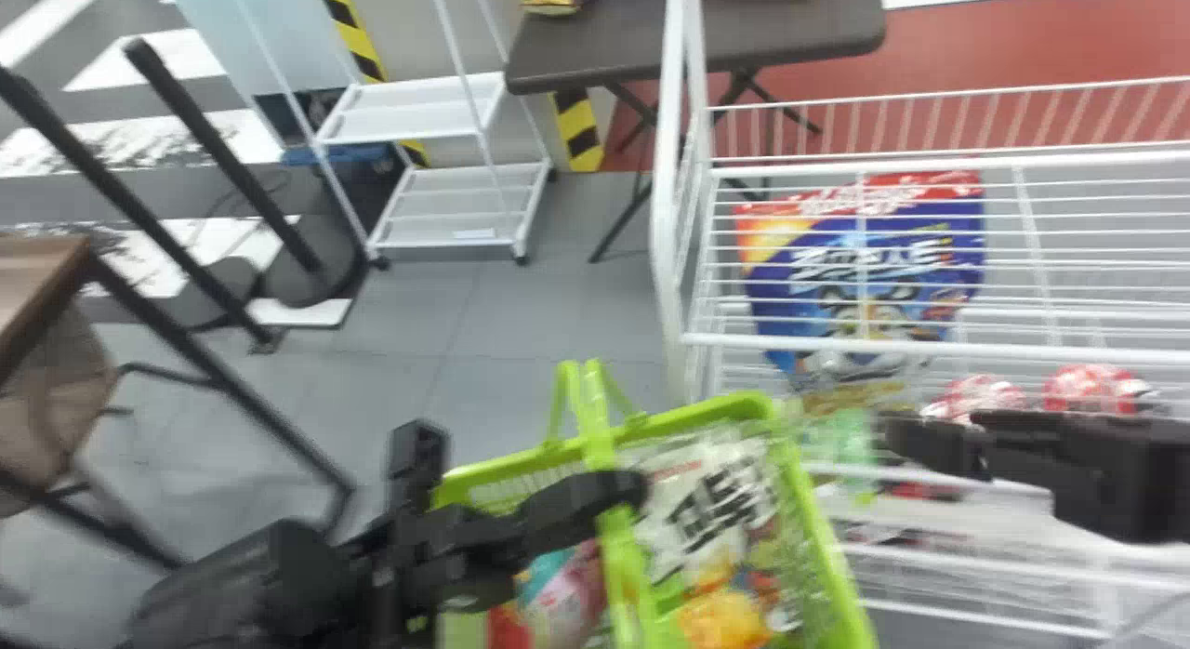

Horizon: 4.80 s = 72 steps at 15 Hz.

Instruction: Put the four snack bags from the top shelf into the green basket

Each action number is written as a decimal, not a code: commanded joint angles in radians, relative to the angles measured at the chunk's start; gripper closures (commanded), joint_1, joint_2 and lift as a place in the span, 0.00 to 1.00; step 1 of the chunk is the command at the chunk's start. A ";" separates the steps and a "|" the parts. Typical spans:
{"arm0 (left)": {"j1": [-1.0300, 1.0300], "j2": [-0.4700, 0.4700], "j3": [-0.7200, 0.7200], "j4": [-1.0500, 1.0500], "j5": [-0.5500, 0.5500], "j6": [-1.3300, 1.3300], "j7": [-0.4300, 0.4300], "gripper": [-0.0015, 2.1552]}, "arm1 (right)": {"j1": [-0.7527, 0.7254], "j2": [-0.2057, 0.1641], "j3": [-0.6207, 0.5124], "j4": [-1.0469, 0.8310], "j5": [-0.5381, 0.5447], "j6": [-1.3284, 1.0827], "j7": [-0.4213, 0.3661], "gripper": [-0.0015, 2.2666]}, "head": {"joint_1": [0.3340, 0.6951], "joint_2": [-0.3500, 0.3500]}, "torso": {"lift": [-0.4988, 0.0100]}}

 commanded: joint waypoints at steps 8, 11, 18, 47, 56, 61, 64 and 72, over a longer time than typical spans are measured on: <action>-0.007 0.000 -0.006 0.012 -0.011 -0.002 -0.011 1.00 | -0.390 -0.010 -0.094 0.781 0.450 -0.900 -0.185 0.04 | 1.00 0.26 | 0.98; -0.008 0.000 -0.003 0.025 -0.011 -0.002 -0.011 1.00 | -0.494 -0.020 -0.139 0.972 0.475 -0.946 -0.212 0.04 | 1.00 0.18 | 0.98; -0.011 0.002 -0.004 0.032 -0.017 -0.005 -0.011 1.00 | -0.654 -0.074 -0.149 1.285 0.507 -1.038 -0.255 0.27 | 1.00 0.10 | 0.98; -0.011 -0.001 0.043 0.057 -0.003 -0.005 -0.011 1.00 | 0.075 -0.051 0.127 -0.074 -0.263 0.094 -0.084 1.00 | 1.00 0.80 | 0.98; -0.011 -0.006 0.019 0.048 0.015 -0.002 -0.011 1.00 | -0.072 -0.011 0.315 0.241 -0.338 0.088 -0.084 1.00 | 1.00 1.00 | 0.98; -0.011 -0.001 0.020 0.048 0.026 -0.002 -0.011 1.00 | -0.143 0.007 0.334 0.284 -0.301 0.247 -0.126 0.53 | 1.00 1.00 | 0.98; -0.017 -0.001 0.025 0.049 0.026 -0.002 -0.011 1.00 | -0.134 0.001 0.245 0.224 -0.320 0.247 -0.110 0.00 | 1.00 1.00 | 0.98; -0.020 0.006 0.026 0.061 0.049 -0.005 -0.011 1.00 | -0.103 0.010 -0.235 0.072 -0.567 0.247 -0.029 0.03 | 1.00 0.84 | 0.98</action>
